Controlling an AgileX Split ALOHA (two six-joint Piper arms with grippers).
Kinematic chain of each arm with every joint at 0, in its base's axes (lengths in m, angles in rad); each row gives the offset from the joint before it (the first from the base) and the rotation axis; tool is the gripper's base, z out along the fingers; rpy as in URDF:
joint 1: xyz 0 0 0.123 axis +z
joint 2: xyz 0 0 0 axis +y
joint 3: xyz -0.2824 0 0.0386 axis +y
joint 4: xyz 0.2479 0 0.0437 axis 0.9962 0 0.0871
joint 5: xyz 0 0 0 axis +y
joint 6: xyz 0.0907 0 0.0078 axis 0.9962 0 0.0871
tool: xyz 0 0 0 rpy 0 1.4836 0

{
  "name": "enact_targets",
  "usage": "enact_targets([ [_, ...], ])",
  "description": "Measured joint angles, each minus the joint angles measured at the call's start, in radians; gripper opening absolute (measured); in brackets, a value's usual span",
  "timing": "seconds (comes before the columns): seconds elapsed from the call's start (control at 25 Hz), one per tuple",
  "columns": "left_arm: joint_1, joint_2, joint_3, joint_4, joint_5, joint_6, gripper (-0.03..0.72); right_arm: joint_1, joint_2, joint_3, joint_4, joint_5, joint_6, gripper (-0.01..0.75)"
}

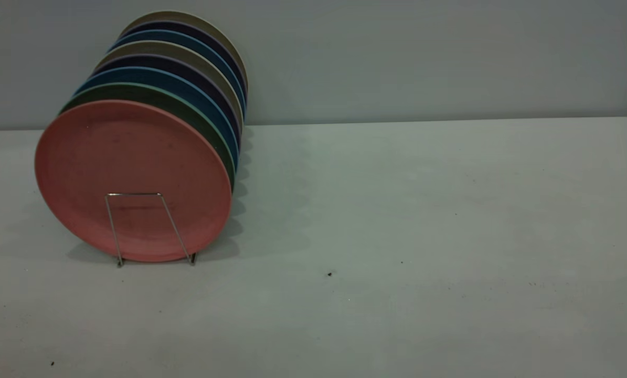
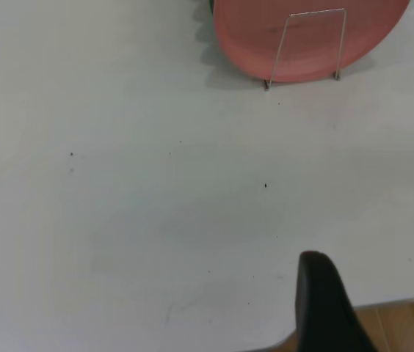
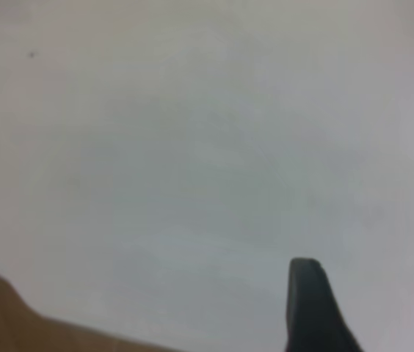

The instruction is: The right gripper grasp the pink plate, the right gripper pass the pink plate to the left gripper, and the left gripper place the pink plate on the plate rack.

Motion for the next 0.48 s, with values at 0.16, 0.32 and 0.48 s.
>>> enact_targets([
  [0.16, 0.000, 0.000, 0.000, 0.000, 0.000, 0.000, 0.400, -0.017, -0.040, 0.000, 0.001, 0.002, 0.000, 0.419],
  [0.32, 0.000, 0.000, 0.000, 0.000, 0.000, 0.000, 0.400, -0.051, -0.059, 0.000, 0.004, 0.005, 0.000, 0.419],
  [0.48, 0.000, 0.000, 0.000, 0.000, 0.000, 0.000, 0.400, -0.074, -0.061, 0.000, 0.004, 0.005, 0.000, 0.419],
])
